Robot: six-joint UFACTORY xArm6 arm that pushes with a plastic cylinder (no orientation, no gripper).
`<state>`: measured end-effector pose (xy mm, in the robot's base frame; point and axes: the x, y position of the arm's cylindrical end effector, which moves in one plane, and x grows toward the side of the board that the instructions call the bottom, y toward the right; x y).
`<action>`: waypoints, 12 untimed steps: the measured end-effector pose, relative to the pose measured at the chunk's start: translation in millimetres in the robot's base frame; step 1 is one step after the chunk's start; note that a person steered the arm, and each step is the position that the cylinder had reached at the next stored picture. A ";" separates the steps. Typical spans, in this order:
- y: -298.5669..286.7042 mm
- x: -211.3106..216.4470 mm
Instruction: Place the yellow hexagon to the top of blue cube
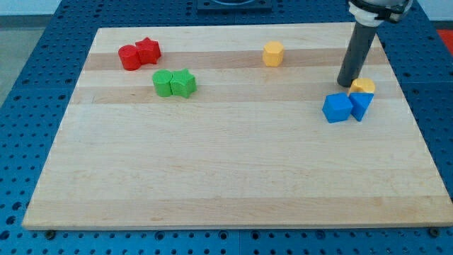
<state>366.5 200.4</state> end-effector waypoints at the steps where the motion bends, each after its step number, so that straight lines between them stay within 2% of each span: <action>1: -3.1 -43.6; 2: -28.8 -104.3; 3: -85.2 -138.8; 5: -190.7 -135.7; 6: -206.4 -115.6; 7: -211.5 -99.0; 9: -172.6 -82.7; 12: -114.7 -86.1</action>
<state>280.4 85.6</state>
